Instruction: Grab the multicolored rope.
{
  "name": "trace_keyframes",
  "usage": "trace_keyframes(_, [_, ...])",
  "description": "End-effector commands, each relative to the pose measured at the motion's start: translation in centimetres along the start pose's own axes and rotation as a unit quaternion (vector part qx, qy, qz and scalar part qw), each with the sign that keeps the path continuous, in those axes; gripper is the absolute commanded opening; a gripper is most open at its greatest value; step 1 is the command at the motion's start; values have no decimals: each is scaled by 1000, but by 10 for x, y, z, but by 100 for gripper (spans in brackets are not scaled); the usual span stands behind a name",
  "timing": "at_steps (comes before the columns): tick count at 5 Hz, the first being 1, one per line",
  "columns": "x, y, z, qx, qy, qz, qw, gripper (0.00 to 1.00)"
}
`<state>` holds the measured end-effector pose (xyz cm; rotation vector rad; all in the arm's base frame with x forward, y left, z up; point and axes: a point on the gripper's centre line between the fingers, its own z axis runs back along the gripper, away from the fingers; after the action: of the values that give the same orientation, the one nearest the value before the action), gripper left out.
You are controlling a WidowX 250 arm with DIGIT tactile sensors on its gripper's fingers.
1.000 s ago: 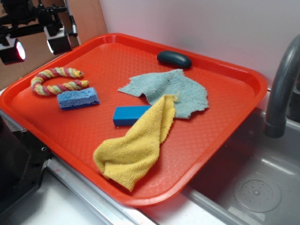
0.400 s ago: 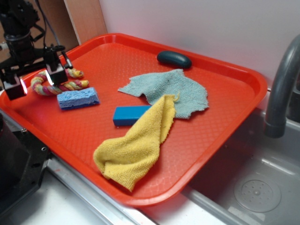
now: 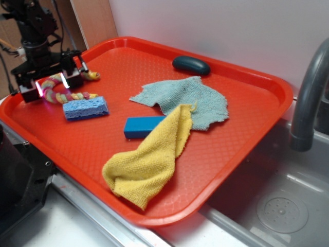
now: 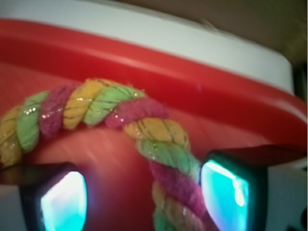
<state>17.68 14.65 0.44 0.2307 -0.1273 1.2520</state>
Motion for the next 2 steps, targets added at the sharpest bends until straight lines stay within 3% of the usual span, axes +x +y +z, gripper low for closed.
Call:
trace_keyframes(1, [-16,18,0,22,23,-8,999,0])
trace_keyframes(2, [-23,20,34,-31,42,-21,998,0])
